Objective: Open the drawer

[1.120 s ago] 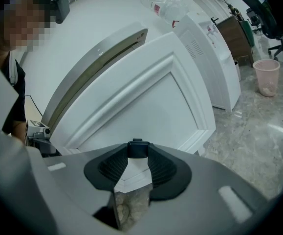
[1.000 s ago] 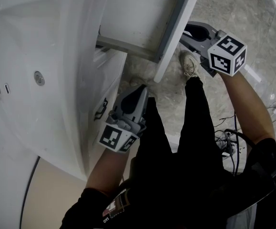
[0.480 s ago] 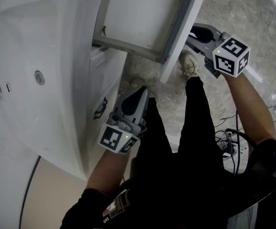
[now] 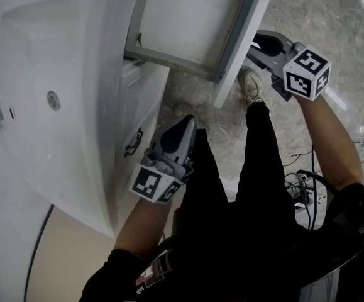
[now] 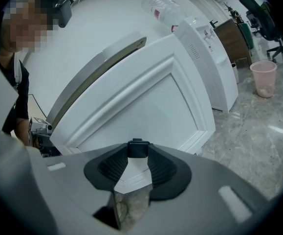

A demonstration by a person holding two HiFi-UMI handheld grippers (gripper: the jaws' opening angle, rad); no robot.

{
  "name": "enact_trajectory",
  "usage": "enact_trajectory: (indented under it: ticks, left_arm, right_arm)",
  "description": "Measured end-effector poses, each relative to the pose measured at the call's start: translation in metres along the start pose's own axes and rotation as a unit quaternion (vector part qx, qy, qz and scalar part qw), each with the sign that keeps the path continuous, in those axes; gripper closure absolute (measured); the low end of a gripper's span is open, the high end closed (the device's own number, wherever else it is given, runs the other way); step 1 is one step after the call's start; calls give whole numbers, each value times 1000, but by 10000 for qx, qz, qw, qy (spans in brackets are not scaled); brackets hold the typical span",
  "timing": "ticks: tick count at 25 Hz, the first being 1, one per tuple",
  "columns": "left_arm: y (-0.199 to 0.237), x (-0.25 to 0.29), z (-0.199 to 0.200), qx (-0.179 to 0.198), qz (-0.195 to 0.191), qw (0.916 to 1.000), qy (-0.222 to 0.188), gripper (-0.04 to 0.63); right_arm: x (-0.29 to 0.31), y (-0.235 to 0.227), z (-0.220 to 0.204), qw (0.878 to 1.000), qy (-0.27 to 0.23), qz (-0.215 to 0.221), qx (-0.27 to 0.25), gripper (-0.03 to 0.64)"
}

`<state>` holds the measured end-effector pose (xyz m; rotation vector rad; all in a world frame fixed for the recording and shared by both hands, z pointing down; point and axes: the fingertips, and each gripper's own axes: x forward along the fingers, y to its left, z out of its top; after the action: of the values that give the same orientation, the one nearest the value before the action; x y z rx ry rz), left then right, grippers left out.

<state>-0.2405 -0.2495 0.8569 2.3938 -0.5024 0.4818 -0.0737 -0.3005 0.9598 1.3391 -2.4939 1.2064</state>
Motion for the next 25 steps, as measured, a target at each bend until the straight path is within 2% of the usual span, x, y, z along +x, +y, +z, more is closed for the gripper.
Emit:
enact_trajectory:
  ticks: [6, 11, 20, 22, 25]
  left_arm:
    - [1, -3, -2, 18, 40, 10000, 26, 595]
    - [-2, -6, 8, -7, 16, 10000, -68, 595]
    - [-27, -24, 53, 132, -66, 9994, -308, 595]
    - [-34, -33, 65, 269, -46, 9992, -290, 595]
    - [-48, -43, 93, 369, -98, 9982, -471, 595]
  right_arm:
    - [0, 0, -1, 9999, -101, 60, 72, 492]
    - [0, -1, 2, 9998, 80, -173, 9, 488]
    - [-35, 13, 23, 9971, 299, -650, -272, 476]
    - [-49, 22, 34, 9960, 284, -766, -355, 476]
    - [-70, 34, 62, 9949, 127, -898, -437, 487]
